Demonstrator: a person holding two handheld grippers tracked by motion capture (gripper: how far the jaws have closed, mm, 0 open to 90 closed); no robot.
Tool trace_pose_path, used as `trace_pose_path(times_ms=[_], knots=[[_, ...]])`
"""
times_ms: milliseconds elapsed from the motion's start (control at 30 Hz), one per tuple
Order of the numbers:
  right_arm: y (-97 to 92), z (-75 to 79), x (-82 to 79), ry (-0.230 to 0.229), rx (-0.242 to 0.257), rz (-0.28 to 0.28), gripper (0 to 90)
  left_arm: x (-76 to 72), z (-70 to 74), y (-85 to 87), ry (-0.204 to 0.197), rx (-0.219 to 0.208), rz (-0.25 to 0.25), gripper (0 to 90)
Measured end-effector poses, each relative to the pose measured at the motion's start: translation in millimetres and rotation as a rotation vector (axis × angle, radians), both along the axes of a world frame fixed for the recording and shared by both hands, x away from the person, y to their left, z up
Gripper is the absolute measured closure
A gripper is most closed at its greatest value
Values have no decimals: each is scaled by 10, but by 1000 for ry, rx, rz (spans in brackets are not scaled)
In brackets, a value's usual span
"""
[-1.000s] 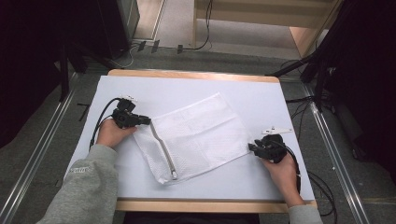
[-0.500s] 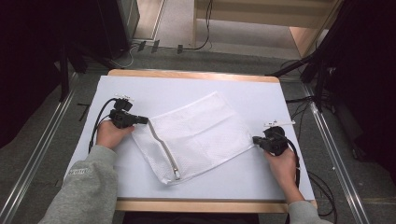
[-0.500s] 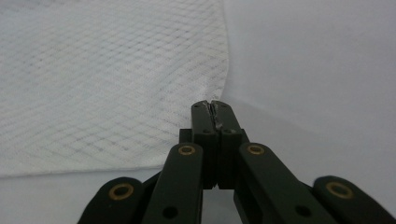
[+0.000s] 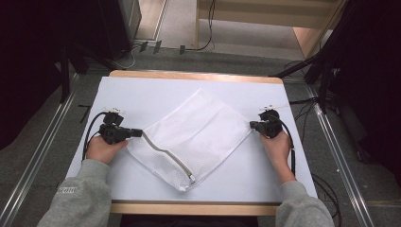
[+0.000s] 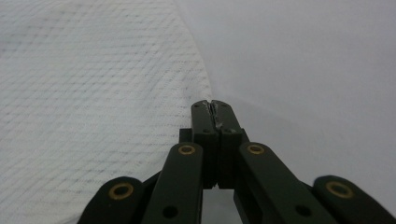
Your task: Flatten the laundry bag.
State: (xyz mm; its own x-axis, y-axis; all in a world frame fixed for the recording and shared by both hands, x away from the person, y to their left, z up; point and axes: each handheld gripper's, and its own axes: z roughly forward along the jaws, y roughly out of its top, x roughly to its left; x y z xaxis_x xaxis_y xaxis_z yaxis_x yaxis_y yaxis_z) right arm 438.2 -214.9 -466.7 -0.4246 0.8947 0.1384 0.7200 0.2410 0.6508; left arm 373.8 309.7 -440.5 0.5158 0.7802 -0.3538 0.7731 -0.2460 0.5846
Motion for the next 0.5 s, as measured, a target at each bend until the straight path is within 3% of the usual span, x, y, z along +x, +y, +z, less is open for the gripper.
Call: trace_pose_path(times_ms=[200, 300, 500], knots=[[139, 14, 251, -7, 8, 24, 900, -281, 0, -10, 1, -3, -11, 888], [196, 24, 339, -13, 9, 33, 900, -396, -29, -5, 25, -4, -15, 885], [304, 19, 479, -27, 32, 48, 900, -537, -40, -5, 53, -20, -29, 842]])
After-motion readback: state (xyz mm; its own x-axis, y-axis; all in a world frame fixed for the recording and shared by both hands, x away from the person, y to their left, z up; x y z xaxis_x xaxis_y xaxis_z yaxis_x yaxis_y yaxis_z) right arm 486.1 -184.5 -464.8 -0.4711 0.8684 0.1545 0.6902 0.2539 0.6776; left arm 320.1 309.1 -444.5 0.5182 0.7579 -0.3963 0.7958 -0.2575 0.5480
